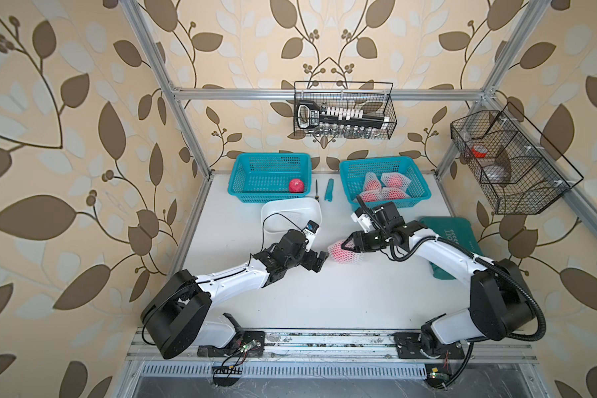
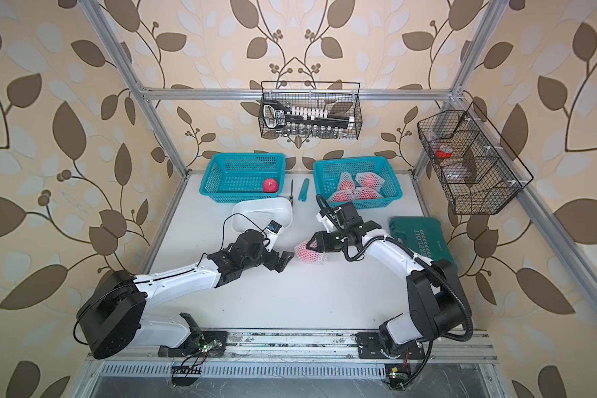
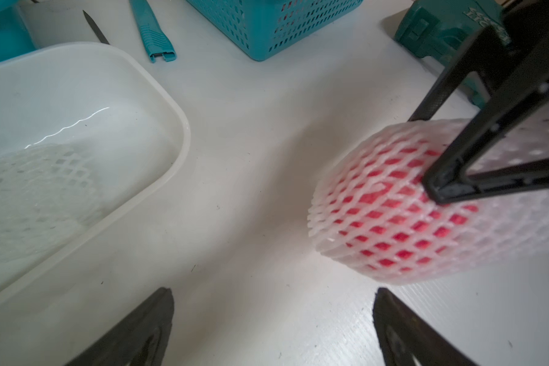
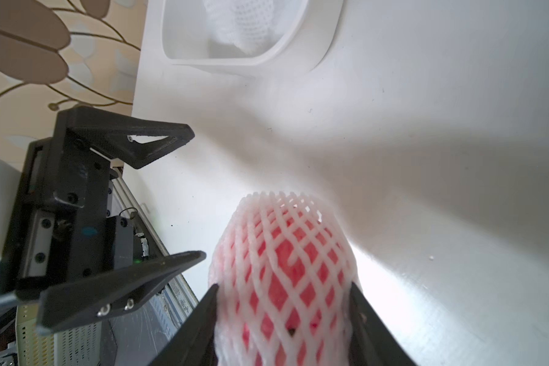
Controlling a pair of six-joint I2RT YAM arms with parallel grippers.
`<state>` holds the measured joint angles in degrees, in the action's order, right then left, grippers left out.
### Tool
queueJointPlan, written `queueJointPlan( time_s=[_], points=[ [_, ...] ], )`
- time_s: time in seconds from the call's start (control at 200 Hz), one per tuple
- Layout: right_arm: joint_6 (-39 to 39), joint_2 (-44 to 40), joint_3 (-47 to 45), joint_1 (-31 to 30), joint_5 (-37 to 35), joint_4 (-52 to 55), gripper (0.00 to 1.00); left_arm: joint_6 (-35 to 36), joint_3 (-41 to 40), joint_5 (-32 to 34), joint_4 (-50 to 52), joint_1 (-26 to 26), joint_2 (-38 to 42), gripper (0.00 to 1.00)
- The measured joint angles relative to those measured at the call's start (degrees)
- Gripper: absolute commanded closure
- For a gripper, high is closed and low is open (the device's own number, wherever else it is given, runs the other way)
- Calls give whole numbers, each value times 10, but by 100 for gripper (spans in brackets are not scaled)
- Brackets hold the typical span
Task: Remove foam nets from apples
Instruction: Place the apple at the center of the board.
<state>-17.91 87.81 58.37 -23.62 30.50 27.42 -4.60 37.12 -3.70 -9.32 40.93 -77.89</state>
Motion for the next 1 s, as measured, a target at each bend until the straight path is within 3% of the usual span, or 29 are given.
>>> queueJointPlan(
  time_s=[0.415,0.575,1.0],
  points=[
    [45,176,207,-73,-97,195,36,2,0,-23,-11,0,-35,1],
    [52,221,261,-80,-106,216,27,2,0,-21,-14,0,-39,1],
    [58,248,337,-83,-110,214,19,1,0,40,-13,0,-42,1]
  ],
)
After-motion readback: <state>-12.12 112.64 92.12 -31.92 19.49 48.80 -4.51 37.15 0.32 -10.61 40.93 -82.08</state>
